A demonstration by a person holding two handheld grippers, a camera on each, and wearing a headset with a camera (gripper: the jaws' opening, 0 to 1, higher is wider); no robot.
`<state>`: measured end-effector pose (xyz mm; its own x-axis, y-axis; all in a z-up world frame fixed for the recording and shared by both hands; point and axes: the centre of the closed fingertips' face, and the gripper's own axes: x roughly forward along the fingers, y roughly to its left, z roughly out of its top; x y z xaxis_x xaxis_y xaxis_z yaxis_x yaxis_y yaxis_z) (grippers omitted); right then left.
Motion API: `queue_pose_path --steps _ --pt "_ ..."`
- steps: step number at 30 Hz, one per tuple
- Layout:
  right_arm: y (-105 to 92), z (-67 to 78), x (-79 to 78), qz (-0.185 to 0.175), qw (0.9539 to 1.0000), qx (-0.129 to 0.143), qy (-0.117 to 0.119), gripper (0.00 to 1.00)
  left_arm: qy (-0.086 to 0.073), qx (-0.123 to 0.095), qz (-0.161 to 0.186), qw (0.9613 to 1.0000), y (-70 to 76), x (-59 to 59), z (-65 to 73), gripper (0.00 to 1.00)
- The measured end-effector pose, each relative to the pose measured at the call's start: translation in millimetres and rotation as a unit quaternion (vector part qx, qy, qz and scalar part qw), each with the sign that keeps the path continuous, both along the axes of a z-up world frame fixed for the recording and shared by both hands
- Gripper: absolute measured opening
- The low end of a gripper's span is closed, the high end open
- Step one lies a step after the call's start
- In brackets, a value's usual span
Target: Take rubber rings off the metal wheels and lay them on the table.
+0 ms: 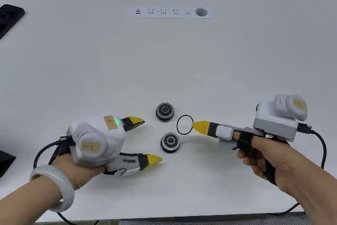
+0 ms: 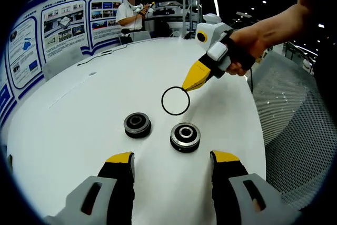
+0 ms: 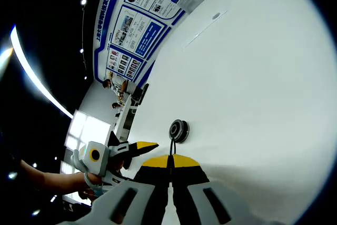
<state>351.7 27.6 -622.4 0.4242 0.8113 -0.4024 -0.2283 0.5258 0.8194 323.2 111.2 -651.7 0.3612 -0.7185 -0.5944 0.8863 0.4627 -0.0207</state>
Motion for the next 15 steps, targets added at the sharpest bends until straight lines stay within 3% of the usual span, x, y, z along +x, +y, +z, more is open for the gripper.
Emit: queue_pose_path --steps 15 --pt "-12.4 -20.2 5.8 -0.027 0.9986 -0.043 0.013 0.02 -0.002 0.002 -0.002 1.0000 0.5 1.5 -0.9 0.58"
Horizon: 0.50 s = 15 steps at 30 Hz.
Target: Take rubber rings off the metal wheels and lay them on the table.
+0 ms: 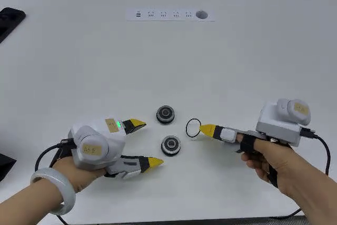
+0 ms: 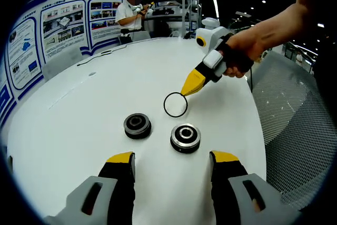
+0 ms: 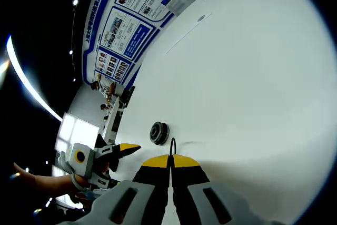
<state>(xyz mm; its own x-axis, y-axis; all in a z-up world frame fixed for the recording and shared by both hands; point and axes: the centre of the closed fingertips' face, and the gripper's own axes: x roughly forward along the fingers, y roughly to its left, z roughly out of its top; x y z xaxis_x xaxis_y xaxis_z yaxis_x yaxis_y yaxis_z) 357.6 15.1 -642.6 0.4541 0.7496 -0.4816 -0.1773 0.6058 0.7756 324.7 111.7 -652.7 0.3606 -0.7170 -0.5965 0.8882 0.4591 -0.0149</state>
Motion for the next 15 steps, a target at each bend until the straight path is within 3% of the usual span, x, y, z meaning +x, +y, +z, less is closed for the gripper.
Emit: queue_pose_path --steps 6,15 --pt "-1.9 -4.6 1.6 -0.001 0.9997 -0.024 -0.006 0.02 0.000 -0.002 0.002 1.0000 0.8 0.7 0.4 0.57" --pt "-6.6 -15.0 4.5 0.029 0.9956 -0.080 -0.038 0.07 0.001 -0.002 0.003 1.0000 1.7 1.1 0.1 0.57"
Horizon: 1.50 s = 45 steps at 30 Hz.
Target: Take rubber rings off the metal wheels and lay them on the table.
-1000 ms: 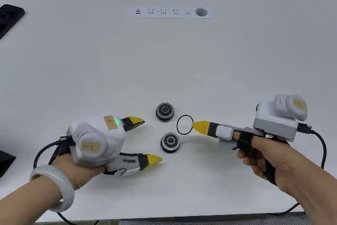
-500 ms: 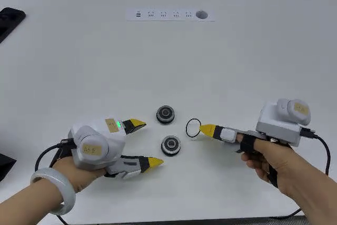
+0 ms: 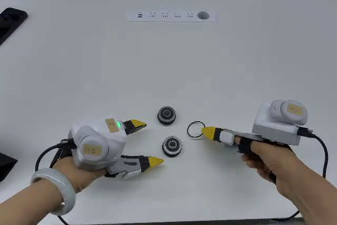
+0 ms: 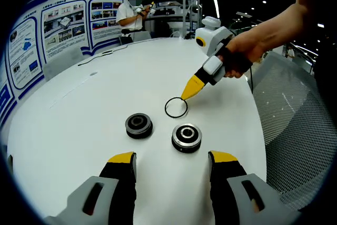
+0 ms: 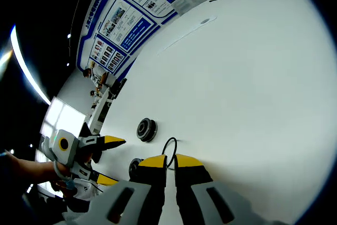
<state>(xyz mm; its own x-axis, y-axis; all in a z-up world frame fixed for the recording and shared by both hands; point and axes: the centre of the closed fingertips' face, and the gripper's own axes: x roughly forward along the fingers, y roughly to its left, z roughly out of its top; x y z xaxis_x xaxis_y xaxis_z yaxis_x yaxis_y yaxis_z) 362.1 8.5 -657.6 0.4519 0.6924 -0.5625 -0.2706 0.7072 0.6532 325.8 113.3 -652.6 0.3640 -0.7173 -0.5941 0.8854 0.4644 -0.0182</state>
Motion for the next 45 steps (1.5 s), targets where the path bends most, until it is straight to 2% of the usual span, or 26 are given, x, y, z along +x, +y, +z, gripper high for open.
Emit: queue_pose_path --steps 3,6,10,11,13,15,27,36,42,45 --pt "-1.4 -2.5 1.4 0.006 0.9999 -0.009 -0.004 0.08 0.000 0.000 0.001 1.0000 -0.5 0.2 0.6 0.56" --pt "-3.1 -4.6 2.6 0.019 0.9993 -0.028 -0.017 0.10 -0.001 -0.002 0.001 1.0000 -1.4 0.4 1.8 0.56" --pt "-6.4 -6.6 3.6 0.034 0.9972 -0.057 -0.034 0.13 -0.001 -0.003 0.001 1.0000 -2.4 0.6 3.1 0.56" --pt "-6.4 -6.0 3.9 0.038 0.9966 -0.061 -0.040 0.15 -0.001 -0.004 0.001 1.0000 -2.6 0.7 3.3 0.56" --pt "-6.1 -6.6 1.7 0.044 0.9962 -0.066 -0.036 0.17 -0.001 -0.003 0.001 1.0000 -2.7 0.8 3.2 0.56" --pt "-6.2 -6.2 1.8 0.052 0.9945 -0.077 -0.049 0.21 -0.001 -0.005 0.000 1.0000 -3.9 0.5 4.3 0.55" --pt "8.8 4.7 -3.6 0.057 0.9963 -0.043 -0.049 0.19 -0.005 -0.012 -0.006 0.9999 -11.3 1.3 8.7 0.48" --pt "21.5 5.2 -9.8 0.069 0.9963 -0.028 -0.042 0.18 -0.005 -0.018 -0.020 0.9996 -23.0 -0.7 12.2 0.36" --pt "26.5 4.2 -14.2 0.073 0.9965 -0.021 -0.036 0.18 -0.004 -0.018 -0.030 0.9994 -30.2 -0.8 11.6 0.35" --pt "28.3 3.7 -15.9 0.075 0.9964 -0.019 -0.034 0.18 -0.004 -0.018 -0.036 0.9992 -32.2 -1.5 10.9 0.29"
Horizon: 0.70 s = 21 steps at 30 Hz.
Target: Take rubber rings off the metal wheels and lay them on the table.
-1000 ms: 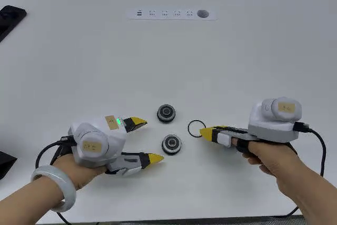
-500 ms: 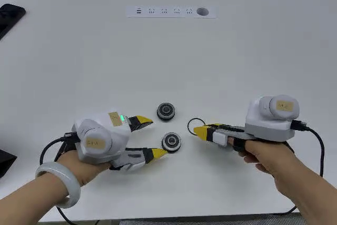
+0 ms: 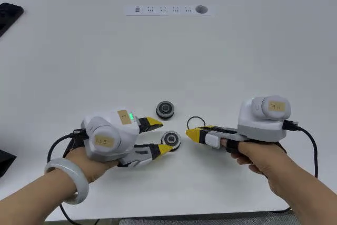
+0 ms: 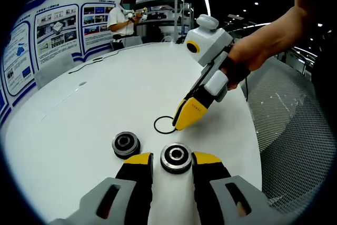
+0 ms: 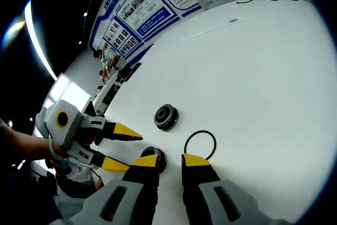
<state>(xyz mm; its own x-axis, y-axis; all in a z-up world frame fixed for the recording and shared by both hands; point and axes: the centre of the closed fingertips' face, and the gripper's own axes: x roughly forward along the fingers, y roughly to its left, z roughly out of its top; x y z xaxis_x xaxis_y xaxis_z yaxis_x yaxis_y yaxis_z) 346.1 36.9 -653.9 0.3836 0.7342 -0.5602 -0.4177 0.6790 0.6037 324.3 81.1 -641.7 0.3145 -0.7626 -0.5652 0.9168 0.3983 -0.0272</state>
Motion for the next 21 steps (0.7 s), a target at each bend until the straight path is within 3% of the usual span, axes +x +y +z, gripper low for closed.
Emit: queue_pose_path --steps 21 --pt "2.6 -1.8 -1.8 -0.010 0.9998 0.015 0.011 0.17 -0.005 0.022 -0.033 0.9992 -12.0 -4.2 -6.7 0.21"
